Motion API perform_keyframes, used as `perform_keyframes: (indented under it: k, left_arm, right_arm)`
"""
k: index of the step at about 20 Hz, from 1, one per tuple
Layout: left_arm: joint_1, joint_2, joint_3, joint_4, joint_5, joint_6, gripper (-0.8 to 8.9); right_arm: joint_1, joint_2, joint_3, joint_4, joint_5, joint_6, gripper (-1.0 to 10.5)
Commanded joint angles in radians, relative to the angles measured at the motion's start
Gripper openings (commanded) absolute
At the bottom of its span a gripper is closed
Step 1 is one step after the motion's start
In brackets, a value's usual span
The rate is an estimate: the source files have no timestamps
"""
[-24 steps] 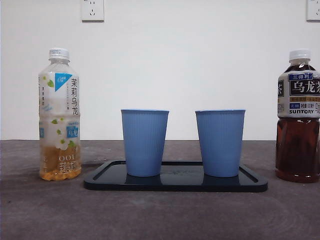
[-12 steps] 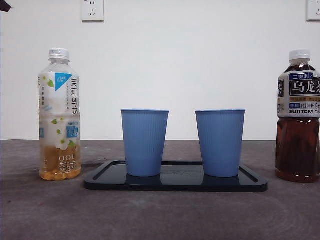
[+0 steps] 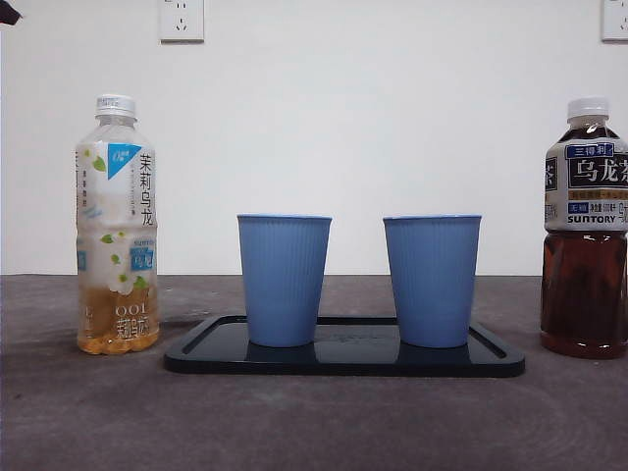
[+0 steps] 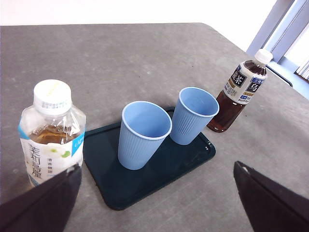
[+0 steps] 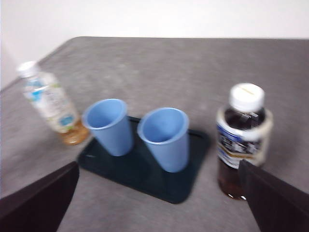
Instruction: Pour the drink into the cup
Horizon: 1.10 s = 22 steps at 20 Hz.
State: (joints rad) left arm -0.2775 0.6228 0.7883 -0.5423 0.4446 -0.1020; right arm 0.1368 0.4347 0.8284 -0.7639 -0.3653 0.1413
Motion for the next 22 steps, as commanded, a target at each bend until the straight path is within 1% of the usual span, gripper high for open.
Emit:
perform_keyframes:
  k: [1, 6, 10, 12, 14, 18, 22]
  left_arm:
    - [-0.003, 0.004, 0.020, 0.011, 0.005, 0.011, 5.00]
    - [-0.005, 0.004, 0.020, 0.011, 0.005, 0.007, 5.00]
    - [-0.005, 0.004, 0.020, 0.011, 0.005, 0.006, 5.00]
    - [-0.005, 0.004, 0.020, 0.011, 0.005, 0.006, 5.00]
    - [-0.005, 0.004, 0.020, 0.011, 0.005, 0.007, 5.00]
    - [-0.005, 0.004, 0.020, 0.011, 0.005, 0.008, 4.99]
    - [-0.005, 0.012, 0.020, 0.015, 0.005, 0.007, 4.99]
  right_arm:
    - [0.001, 0.008, -0.025, 0.027, 0.029, 0.047, 5.5]
    - [0.001, 0.008, -0.111, 0.111, 0.034, 0.089, 5.5]
    - [0.004, 0.008, -0.229, 0.245, 0.035, 0.158, 5.5]
    - [0.007, 0.009, -0.280, 0.306, 0.055, 0.186, 5.5]
    - [0.013, 0.011, -0.324, 0.357, 0.080, 0.199, 5.5]
    - [0.034, 0.031, -0.405, 0.466, 0.151, 0.200, 5.5]
    - [0.065, 0.090, -0.485, 0.630, 0.209, 0.199, 5.5]
